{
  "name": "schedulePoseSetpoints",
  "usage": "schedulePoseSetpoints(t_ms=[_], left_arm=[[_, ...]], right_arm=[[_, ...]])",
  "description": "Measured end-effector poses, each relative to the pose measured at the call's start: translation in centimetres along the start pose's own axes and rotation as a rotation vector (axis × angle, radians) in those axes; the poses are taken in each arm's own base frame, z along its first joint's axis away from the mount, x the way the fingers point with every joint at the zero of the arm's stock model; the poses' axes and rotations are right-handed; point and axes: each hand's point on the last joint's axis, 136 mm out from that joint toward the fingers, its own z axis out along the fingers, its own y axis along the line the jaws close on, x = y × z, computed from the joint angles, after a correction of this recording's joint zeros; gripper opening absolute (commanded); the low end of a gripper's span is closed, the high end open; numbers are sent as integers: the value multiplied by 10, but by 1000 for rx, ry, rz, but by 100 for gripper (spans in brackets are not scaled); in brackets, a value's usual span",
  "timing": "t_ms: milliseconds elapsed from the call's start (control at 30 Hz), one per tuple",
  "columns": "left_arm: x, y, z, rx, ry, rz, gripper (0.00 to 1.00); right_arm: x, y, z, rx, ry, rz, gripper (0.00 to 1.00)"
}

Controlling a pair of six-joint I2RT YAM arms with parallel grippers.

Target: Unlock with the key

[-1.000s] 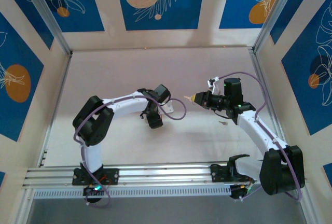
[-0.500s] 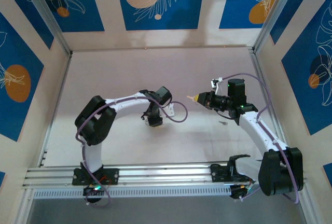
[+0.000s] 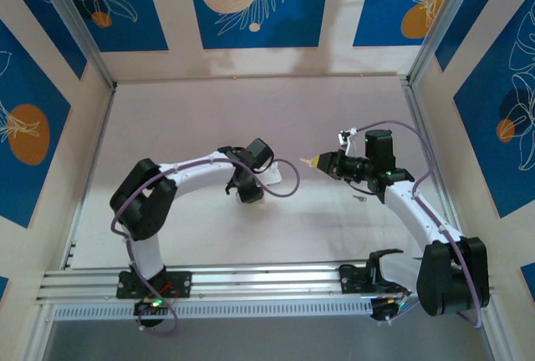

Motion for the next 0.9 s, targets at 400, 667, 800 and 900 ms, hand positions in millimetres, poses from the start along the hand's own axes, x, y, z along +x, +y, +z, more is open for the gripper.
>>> schedulePoseSetpoints(t_ms=[400,667,800,900], left_arm=[[-19,1,-44,-37,-191,-48,21],[-26,-1,-56,-57,-308,-44,23],[-35,-3,-70,-61,-390,-35,23],[-42,-6,-77,-51,-433,-22,23]], right_arm=[[14,1,6,12,49,-13,9],[24,5,10,13,84,-36,9],[31,15,13,11,114,-74,9],[35,24,17,11,134,-120,9]])
